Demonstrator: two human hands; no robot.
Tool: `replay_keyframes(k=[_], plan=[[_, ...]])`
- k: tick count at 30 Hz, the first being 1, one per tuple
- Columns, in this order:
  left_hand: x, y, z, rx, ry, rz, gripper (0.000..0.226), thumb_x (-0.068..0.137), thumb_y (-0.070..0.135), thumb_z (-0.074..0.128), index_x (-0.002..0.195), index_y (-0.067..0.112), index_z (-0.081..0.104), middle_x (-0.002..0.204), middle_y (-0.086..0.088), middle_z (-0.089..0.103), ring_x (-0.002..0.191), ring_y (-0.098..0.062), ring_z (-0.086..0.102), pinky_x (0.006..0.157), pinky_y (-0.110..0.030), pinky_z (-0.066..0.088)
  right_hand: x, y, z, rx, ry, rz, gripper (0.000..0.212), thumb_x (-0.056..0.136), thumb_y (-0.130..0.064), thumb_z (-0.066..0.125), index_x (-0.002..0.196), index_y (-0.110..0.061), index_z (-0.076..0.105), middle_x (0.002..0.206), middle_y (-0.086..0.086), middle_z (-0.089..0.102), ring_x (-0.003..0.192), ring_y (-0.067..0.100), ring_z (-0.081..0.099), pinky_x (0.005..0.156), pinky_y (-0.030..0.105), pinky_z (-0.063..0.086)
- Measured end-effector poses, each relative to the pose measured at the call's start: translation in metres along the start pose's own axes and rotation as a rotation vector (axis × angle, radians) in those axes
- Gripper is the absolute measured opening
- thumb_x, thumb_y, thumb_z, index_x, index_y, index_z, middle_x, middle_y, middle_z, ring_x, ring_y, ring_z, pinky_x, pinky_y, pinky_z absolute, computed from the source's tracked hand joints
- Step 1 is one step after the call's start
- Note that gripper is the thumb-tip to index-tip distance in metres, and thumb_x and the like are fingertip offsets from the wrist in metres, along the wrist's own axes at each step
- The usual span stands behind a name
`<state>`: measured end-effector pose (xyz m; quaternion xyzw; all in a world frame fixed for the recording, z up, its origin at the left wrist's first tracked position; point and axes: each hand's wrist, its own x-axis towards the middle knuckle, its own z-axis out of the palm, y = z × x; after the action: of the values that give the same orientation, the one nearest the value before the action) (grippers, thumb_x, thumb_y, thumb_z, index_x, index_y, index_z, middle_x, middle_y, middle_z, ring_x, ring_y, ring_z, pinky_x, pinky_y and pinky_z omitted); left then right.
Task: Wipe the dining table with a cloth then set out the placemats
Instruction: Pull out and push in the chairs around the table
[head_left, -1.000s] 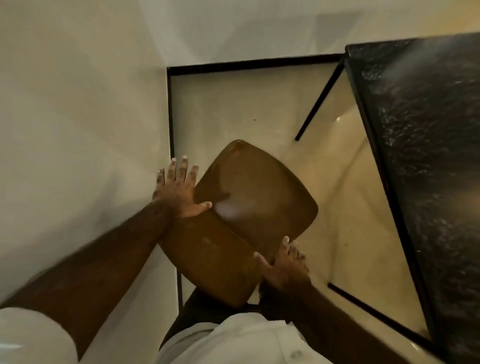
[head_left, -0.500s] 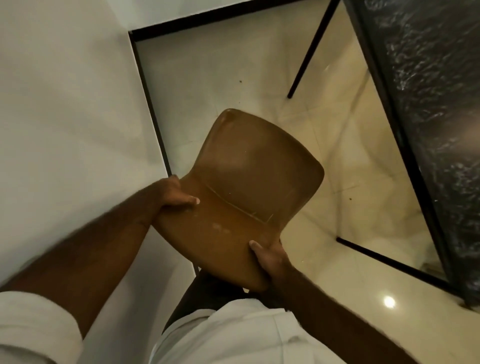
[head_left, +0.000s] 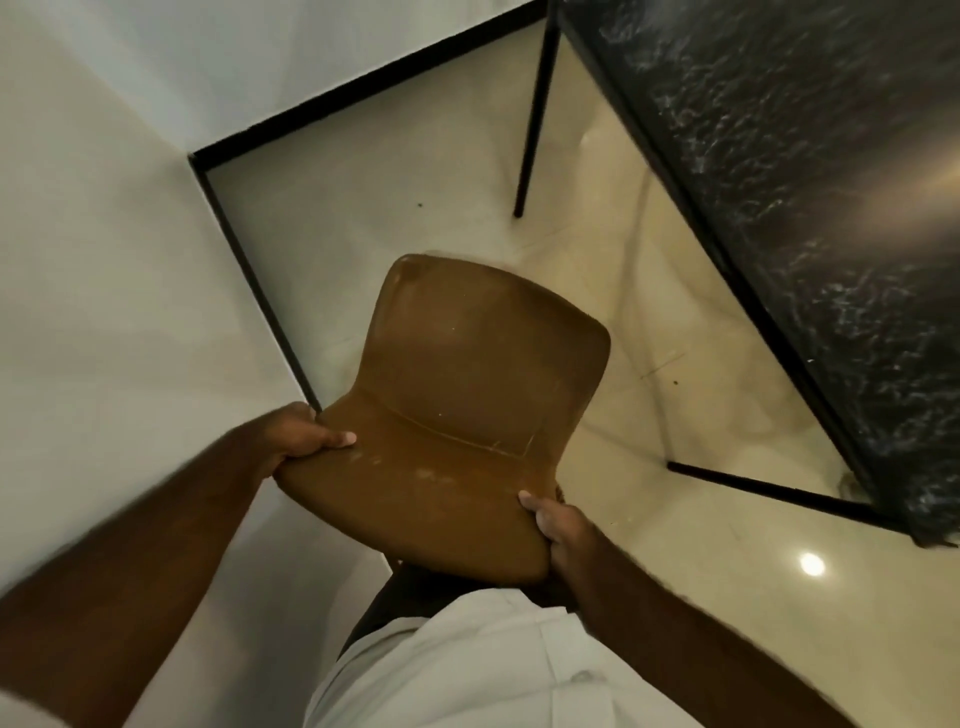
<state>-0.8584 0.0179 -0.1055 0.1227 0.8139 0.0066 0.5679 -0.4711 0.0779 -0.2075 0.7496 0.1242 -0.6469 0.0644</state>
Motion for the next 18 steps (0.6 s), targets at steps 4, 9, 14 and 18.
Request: replay_keyframes(k=[4,9,14,18], plan=[[-0.007,0.046,-0.015,0.036,0.084,0.054,0.072,0.089,0.049,0.091,0.139,0.005,0.062,0.130,-0.018,0.069,0.106,-0.033,0.070,0.088,-0.045,0.058,-0.026,-0.042,-0.012,0.001,0.015,-0.041,0.032,0.100,-0.023,0.084,0.122,-0.008,0.067,0.117,0.021,0.077,0.107,0.041,0.075,0.099,0.055,0.061],[-0.011,0.116,-0.020,0.061,0.150,0.089,0.062,0.086,0.047,0.094,0.122,0.005,0.067,0.114,-0.018,0.072,0.102,-0.036,0.073,0.088,-0.048,0.063,-0.043,-0.077,-0.041,0.083,0.011,-0.087,0.042,0.091,-0.026,0.090,0.121,-0.007,0.067,0.114,0.018,0.077,0.096,0.037,0.076,0.094,0.050,0.063],[-0.034,0.213,-0.002,0.170,0.196,0.190,0.047,0.092,0.045,0.090,0.107,0.007,0.067,0.107,-0.017,0.073,0.098,-0.035,0.072,0.089,-0.047,0.062,-0.042,-0.108,-0.085,0.187,0.034,-0.096,0.031,0.097,-0.024,0.085,0.117,-0.006,0.070,0.112,0.024,0.078,0.100,0.046,0.078,0.096,0.063,0.065],[-0.038,0.288,0.017,0.219,0.180,0.261,0.039,0.097,0.038,0.086,0.105,0.006,0.065,0.106,-0.018,0.070,0.093,-0.033,0.068,0.076,-0.042,0.054,-0.037,-0.138,-0.120,0.244,0.049,-0.102,0.025,0.100,-0.026,0.083,0.100,-0.004,0.071,0.110,0.020,0.076,0.096,0.039,0.076,0.089,0.047,0.062]])
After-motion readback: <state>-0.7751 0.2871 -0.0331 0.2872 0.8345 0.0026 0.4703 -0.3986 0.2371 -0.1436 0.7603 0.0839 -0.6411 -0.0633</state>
